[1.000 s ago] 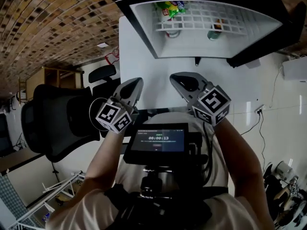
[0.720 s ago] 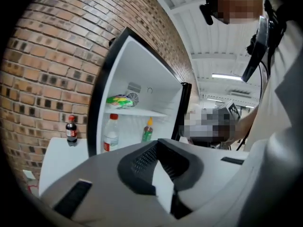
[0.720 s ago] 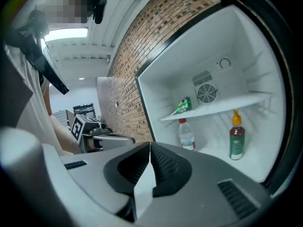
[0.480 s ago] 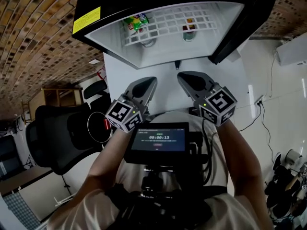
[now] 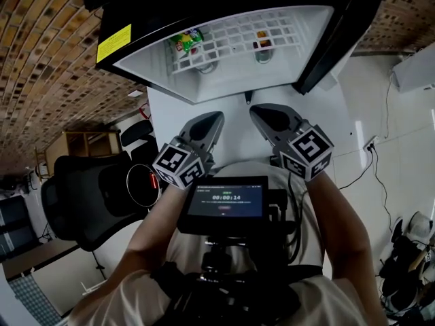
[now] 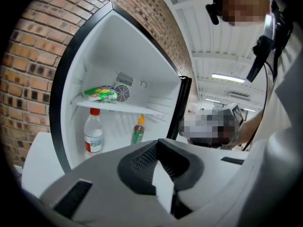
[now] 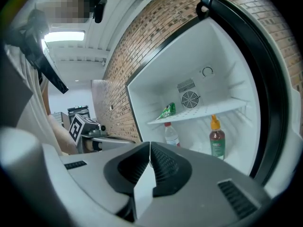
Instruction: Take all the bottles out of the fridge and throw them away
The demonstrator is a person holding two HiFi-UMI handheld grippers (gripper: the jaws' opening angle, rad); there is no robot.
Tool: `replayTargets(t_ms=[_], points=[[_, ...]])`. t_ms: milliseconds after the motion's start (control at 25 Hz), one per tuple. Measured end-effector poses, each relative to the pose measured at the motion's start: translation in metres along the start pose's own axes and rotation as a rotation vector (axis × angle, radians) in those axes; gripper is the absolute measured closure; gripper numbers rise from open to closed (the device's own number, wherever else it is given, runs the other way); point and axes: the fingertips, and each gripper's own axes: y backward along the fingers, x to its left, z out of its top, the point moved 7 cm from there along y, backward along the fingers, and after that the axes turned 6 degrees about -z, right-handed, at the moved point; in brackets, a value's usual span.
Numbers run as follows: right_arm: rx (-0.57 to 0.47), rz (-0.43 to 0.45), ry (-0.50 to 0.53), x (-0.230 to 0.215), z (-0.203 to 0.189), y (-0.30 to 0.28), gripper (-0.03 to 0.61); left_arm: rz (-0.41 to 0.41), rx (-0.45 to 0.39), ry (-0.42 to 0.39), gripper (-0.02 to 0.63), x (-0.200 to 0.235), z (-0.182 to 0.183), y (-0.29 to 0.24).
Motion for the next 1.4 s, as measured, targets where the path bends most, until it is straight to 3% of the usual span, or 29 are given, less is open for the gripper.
replayTargets(t_ms=[360,760,1160,1200,1240,1320,1400], points=[[-0.015,-0.035,-0.033,-0.011,-0.007,0.012,0.575,0.042,0.074,-0.031,0.588,0.015,-0.010,-0.021],[-0.022,-0.105,-0.087,-0.040,-0.016,0.039,0.575,0.018,0.168,-0.078,0.584,0.031,-0.020,-0.094],[-0.007,-0.145,-0.122,-0.070,-0.022,0.059,0.575,0.110,0.247,-0.081,0.561,0.064,-0.031,-0.146],[-0.007,-0.149,-0.125,-0.074,-0.022,0.060,0.575,0.118,0.241,-0.080,0.545,0.067,-0.032,-0.151],[-0.005,-0.153,-0.128,-0.077,-0.022,0.061,0.575,0.130,0.229,-0.081,0.478,0.071,-0.031,-0.155],[0.000,-0.160,-0.129,-0.083,-0.022,0.065,0.575,0.159,0.198,-0.085,0.281,0.076,-0.028,-0.166],[0.003,-0.171,-0.131,-0.089,-0.022,0.069,0.575,0.178,0.188,-0.096,0.258,0.080,-0.024,-0.178]])
